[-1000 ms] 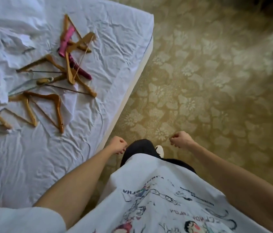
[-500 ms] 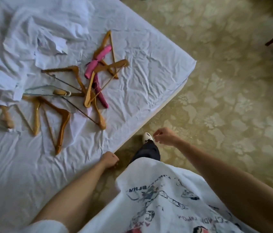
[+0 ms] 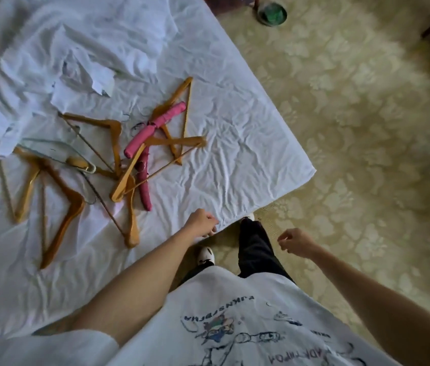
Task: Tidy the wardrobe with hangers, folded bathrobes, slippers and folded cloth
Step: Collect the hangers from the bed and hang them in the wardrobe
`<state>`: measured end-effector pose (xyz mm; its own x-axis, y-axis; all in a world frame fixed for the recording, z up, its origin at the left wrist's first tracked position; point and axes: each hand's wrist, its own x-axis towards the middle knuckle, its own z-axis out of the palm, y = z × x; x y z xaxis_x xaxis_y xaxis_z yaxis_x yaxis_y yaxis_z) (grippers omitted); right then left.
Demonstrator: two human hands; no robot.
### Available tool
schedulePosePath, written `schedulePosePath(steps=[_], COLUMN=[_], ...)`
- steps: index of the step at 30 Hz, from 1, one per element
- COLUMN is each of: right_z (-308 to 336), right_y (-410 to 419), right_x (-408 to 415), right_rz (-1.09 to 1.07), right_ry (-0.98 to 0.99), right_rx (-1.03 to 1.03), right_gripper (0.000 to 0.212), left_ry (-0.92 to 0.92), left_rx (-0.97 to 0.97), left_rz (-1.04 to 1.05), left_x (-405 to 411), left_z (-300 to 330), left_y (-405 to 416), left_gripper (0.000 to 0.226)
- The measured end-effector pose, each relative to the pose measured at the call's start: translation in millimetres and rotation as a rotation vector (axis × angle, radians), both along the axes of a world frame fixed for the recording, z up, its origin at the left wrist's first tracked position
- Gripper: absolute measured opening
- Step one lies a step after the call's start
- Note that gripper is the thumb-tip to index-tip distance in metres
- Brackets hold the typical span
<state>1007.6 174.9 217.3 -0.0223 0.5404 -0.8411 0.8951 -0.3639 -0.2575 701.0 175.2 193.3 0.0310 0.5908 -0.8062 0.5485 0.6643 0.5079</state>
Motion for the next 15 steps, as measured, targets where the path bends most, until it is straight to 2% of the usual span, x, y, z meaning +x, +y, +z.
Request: schedulePosePath(steps=[2,7,15], right_z=[-9,-13,-17], right_y=[40,153,296], right_x=[1,-33,-152], right_rz=[0.061,0.233,0.511], right_ry=[0.009,0.098,0.257], right_rx=[-0.008,0.012,0.06], right_gripper=[0.017,0.013,0.013], left_ry=[0.002,0.079,0.183], left_rx=[-0.013,-0.066,-0.113], left_rz=[0.08,0.363,0.705], left_x=[3,-4,-38], left_z=[-2,3,8], left_y=[22,57,91], left_gripper=[0.017,0.02,0.019])
